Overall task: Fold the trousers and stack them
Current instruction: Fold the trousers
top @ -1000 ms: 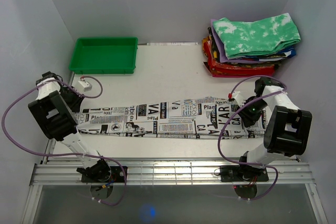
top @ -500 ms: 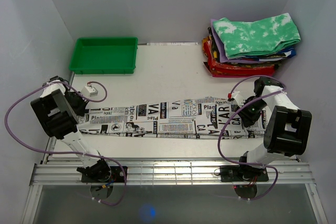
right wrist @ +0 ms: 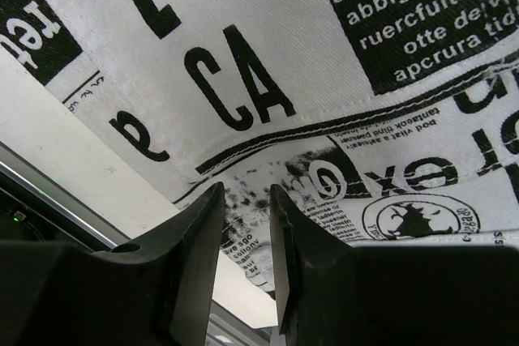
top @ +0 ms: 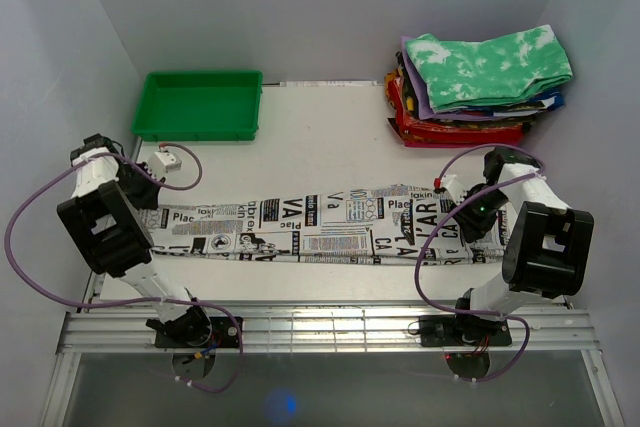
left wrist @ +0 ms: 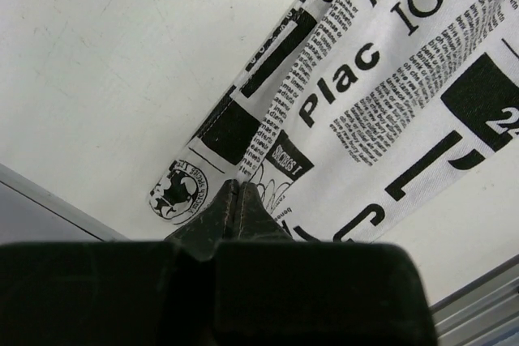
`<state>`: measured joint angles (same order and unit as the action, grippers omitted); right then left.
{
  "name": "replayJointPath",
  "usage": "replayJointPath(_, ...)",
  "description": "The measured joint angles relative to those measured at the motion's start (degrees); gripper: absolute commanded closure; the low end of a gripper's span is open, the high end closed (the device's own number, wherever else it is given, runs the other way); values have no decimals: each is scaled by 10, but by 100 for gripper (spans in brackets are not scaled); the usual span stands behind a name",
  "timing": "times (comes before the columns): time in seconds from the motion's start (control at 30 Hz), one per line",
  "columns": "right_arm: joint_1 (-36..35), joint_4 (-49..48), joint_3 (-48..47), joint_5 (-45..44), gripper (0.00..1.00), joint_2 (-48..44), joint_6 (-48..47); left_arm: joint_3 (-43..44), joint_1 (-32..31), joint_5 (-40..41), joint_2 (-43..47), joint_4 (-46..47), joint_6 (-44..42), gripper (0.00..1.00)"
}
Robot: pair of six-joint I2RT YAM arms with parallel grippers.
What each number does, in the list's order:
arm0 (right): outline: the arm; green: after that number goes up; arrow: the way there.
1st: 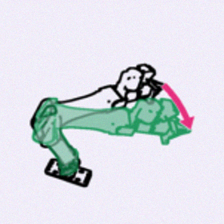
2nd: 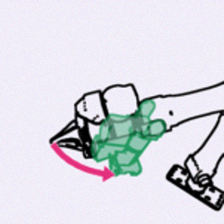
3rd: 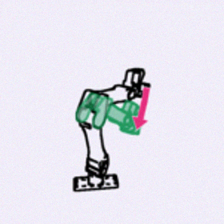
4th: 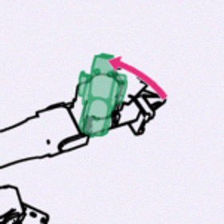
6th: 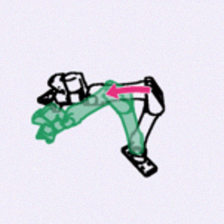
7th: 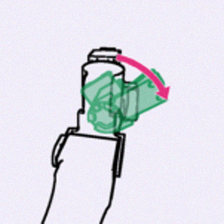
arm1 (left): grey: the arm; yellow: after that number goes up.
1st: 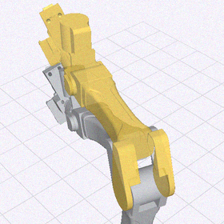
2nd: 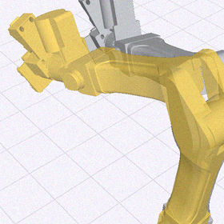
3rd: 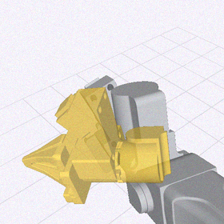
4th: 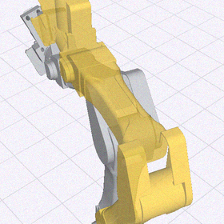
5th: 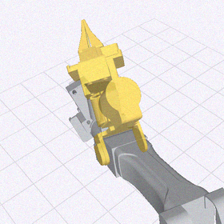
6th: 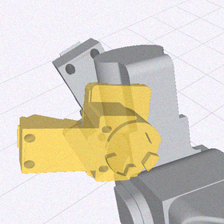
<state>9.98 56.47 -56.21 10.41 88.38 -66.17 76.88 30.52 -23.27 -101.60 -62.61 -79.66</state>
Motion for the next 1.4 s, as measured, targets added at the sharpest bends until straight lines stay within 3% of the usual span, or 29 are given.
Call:
replayJointPath(0.27,0,0,6,0,65,0,0,2,0,-1,-23,4,23,100)
replayJointPath(0.4,0,0,6,0,65,-5,0,2,0,2,-45,18,39,72)
replayJointPath(0.6,-4,15,-2,5,65,-22,0,21,0,-5,-54,19,58,54)
replayJointPath(0.63,-7,23,-10,11,64,-28,-1,28,0,-10,-53,19,61,40)
replayJointPath(0.73,-32,50,-62,43,62,-48,4,41,0,-27,-41,16,80,38)
replayJointPath(0.87,-123,48,-155,96,61,-70,47,42,1,-57,-10,14,122,36)
replayJointPath(1.0,-270,9,-190,129,61,-75,112,30,8,-99,26,20,201,35)
replayJointPath(1.03,-309,1,-190,133,62,-73,124,25,12,-113,35,19,224,17)
replayJointPath(1.13,-419,-30,-184,140,60,-53,159,15,33,-151,51,12,287,14)
replayJointPath(1.2,-480,-58,-168,139,59,-31,181,7,56,-172,53,10,324,2)
replayJointPath(1.3,-539,-102,-158,134,58,19,215,-12,89,-193,53,9,371,2)
replayJointPath(1.4,-555,-142,-191,129,59,86,258,-35,104,-199,54,13,400,2)
